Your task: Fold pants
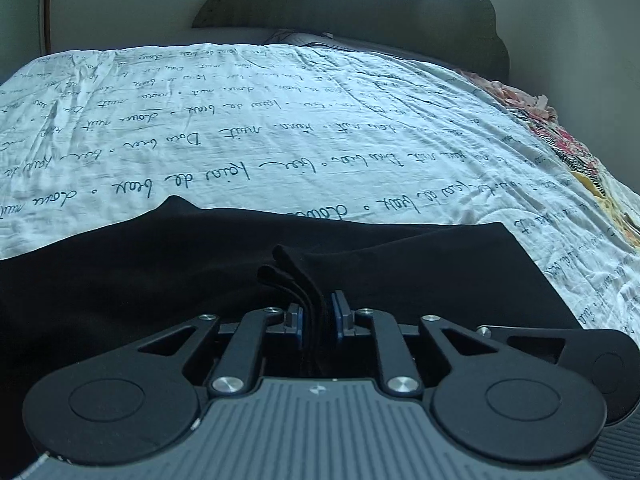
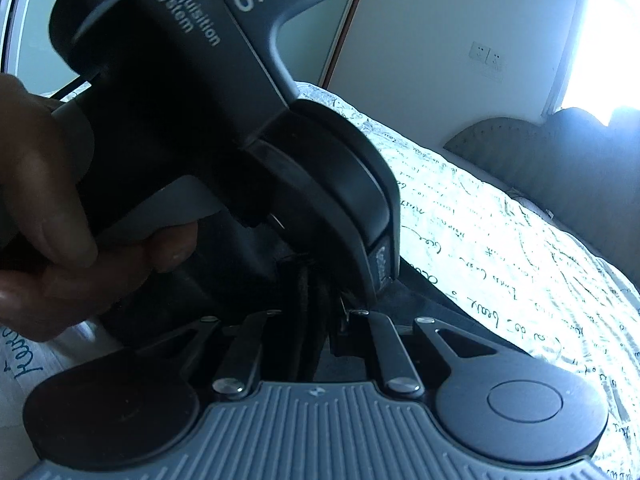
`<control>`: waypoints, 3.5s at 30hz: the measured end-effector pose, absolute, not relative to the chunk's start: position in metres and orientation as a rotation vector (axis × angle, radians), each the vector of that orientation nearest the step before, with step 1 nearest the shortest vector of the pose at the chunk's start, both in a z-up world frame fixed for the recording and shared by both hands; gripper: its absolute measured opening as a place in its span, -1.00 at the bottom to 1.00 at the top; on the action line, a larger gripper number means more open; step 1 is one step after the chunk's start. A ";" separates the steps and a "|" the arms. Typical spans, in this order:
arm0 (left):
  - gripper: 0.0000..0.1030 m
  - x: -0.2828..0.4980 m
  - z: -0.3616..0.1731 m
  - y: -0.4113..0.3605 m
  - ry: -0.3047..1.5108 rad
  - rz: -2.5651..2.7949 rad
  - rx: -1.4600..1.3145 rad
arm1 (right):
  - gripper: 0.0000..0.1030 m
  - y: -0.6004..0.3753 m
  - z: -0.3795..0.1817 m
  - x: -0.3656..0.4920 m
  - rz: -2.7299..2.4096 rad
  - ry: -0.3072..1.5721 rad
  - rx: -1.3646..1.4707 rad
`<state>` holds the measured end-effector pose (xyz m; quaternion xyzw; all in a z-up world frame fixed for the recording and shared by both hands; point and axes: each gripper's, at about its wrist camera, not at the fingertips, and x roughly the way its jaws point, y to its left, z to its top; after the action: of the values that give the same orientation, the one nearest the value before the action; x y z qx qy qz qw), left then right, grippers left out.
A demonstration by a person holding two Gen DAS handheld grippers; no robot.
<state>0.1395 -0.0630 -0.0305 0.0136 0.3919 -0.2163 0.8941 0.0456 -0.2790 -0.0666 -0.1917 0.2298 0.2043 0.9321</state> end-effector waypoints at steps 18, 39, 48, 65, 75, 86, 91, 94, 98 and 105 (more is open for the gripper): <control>-0.01 0.147 -0.023 -0.050 0.759 -0.284 0.105 | -0.48 -0.357 -0.013 0.043 0.598 0.580 -0.090; 0.11 0.138 -0.021 -0.078 0.737 -0.190 0.332 | -0.44 -0.427 -0.056 0.086 0.410 0.668 0.083; 0.18 0.128 -0.017 -0.070 0.749 -0.187 0.300 | -0.42 -0.393 -0.051 0.091 0.419 0.703 0.074; 0.50 0.108 -0.018 -0.063 0.749 -0.218 0.266 | -0.16 -0.378 -0.053 0.078 0.400 0.710 0.049; 0.53 0.101 -0.018 -0.047 0.754 -0.209 0.225 | -0.12 -0.371 -0.053 0.072 0.372 0.718 0.037; 0.58 0.058 0.018 0.055 0.701 -0.031 0.096 | -0.05 -0.310 -0.014 0.054 0.465 0.569 -0.172; 0.58 0.036 0.028 0.125 0.702 0.132 -0.015 | -0.05 -0.238 -0.005 0.035 0.631 0.471 -0.369; 0.59 0.025 0.029 0.161 0.723 0.188 -0.100 | -0.05 -0.192 -0.011 0.020 0.734 0.427 -0.480; 0.60 0.019 0.024 0.190 0.773 0.198 -0.187 | -0.04 -0.138 -0.029 0.002 0.791 0.355 -0.652; 0.66 0.018 -0.004 0.238 0.876 0.078 -0.587 | -0.04 -0.085 -0.073 -0.014 0.735 0.244 -0.941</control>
<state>0.0176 0.2377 -0.0041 -0.2801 0.4179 0.0371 0.8635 -0.0144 -0.0854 -0.0727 -0.4418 0.1146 0.3451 0.8201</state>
